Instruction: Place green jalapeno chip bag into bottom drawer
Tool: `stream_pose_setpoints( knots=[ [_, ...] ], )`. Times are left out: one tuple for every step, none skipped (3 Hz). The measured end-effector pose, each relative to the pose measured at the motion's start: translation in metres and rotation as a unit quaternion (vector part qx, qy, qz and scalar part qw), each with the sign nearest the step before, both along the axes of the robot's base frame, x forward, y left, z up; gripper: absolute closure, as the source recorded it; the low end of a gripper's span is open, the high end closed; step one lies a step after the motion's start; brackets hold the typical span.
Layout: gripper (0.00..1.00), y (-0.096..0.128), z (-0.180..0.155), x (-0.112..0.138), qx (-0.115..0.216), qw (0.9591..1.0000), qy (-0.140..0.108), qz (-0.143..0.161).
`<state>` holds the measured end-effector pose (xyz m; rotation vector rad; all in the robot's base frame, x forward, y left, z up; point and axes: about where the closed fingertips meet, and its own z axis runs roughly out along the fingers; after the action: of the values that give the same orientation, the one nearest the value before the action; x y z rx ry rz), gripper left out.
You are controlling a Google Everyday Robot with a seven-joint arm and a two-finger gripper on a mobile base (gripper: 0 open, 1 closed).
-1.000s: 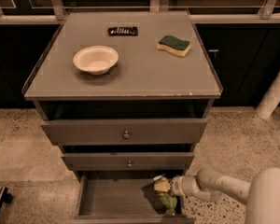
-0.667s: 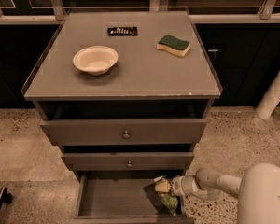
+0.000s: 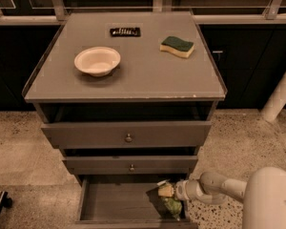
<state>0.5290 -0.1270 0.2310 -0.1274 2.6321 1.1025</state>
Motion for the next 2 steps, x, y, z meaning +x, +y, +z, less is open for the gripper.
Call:
stream_pose_setpoints(
  knots=[
    [0.36,0.0,0.0,0.0,0.0,1.0,0.0,0.0],
    [0.13,0.0001,0.0,0.0,0.0,1.0,0.0,0.0]
  ],
)
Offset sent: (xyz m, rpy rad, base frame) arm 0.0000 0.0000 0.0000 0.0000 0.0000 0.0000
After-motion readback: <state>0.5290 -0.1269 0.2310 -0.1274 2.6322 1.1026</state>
